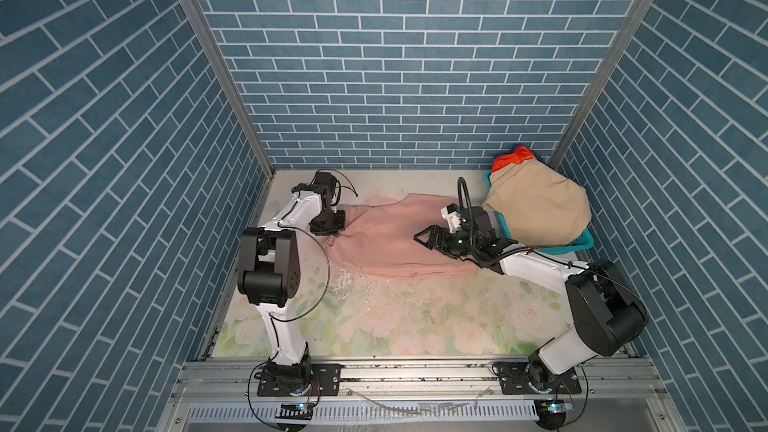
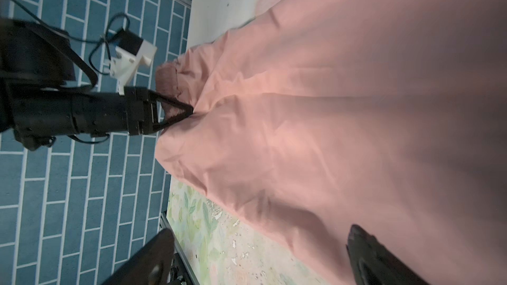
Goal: Fold and stack the shorts
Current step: 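Grasp the hem nearest the robot with the right gripper and lift it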
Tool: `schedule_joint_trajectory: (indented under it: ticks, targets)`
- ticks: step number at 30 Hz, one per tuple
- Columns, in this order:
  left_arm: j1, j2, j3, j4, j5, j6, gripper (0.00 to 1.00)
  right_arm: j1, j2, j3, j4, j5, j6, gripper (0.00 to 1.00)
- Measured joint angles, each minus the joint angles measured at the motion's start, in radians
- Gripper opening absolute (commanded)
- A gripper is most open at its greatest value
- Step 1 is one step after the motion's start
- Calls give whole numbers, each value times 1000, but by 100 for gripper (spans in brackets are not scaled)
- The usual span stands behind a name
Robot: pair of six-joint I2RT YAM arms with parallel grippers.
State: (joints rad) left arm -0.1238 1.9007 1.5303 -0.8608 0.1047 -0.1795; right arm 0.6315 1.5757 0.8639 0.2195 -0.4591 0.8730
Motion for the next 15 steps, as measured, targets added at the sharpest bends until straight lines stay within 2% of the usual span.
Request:
schedule_joint_trajectory:
  ticks: [7, 15]
  targets:
    - [-41, -11, 76, -28, 1, -6, 0, 169, 128, 21, 94, 148, 93, 99]
    - [-47, -10, 74, -43, 6, -8, 0, 275, 284, 120, 90, 187, 107, 98]
